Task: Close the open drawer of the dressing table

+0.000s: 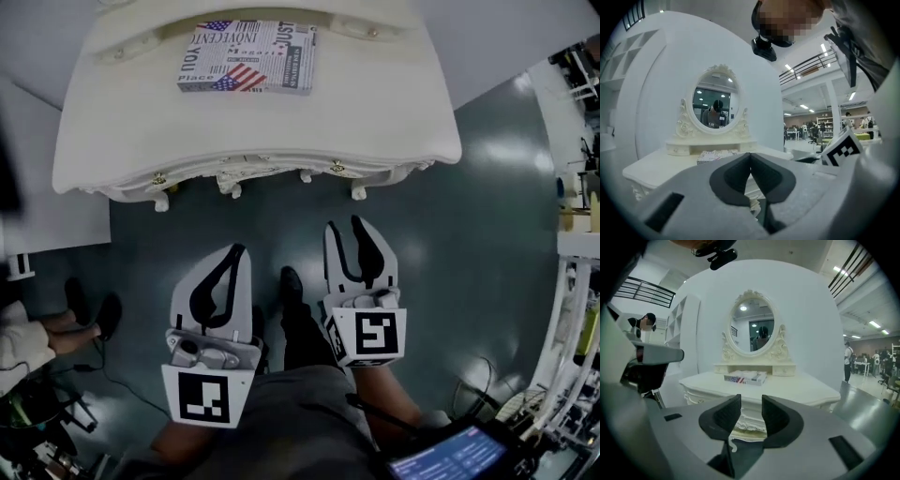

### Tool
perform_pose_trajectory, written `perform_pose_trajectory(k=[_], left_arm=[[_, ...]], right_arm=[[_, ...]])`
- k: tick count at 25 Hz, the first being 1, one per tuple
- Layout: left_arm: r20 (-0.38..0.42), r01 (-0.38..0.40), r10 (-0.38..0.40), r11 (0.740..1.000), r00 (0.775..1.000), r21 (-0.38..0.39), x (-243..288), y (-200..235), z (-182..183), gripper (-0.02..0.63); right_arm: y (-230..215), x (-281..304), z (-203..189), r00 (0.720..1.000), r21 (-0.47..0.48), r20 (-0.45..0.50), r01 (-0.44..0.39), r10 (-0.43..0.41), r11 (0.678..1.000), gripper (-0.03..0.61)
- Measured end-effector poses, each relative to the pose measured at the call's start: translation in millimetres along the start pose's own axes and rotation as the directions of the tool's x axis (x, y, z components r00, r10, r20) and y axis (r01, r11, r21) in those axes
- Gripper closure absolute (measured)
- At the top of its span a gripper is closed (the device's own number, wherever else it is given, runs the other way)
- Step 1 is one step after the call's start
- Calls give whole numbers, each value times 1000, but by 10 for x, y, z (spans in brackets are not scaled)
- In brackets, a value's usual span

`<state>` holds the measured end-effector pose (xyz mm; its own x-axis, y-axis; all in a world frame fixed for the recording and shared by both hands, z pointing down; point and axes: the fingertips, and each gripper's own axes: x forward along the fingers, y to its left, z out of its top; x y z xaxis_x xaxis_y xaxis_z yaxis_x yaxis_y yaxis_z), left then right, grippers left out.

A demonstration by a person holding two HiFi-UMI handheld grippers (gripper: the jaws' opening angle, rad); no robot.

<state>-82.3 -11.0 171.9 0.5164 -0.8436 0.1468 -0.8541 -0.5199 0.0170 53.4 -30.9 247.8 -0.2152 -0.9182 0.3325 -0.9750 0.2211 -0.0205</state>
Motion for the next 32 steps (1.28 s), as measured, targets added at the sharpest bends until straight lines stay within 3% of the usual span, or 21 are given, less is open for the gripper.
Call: perform_pose_trajectory(k=[4,6,12,18,29,32], left_arm=[[88,21,-25,999,996,43,-273,-19,371,598],[132,19,-27,998,991,60,-420,-31,579,598],[205,5,-28,993,978,115,-823,-178,987,598],[235,13,-48,989,971,149,-1108,-306,1126,598],[259,57,-121,968,958,245,-1370,-579,1186,598],[273,57,-121,971,954,231,-1397,-575,1209,598]], right_arm=[[215,-414,455,992,-22,123,11,-8,1000,453],[325,-621,663,984,-28,176,15,-10,999,488],[682,-1222,1005,965,-72,263,38,-18,997,534],[907,-1598,1163,942,-115,335,72,-30,991,557],[927,-1937,1208,931,-85,356,121,-83,989,565],[973,-1957,1215,928,-91,365,116,-75,989,565]])
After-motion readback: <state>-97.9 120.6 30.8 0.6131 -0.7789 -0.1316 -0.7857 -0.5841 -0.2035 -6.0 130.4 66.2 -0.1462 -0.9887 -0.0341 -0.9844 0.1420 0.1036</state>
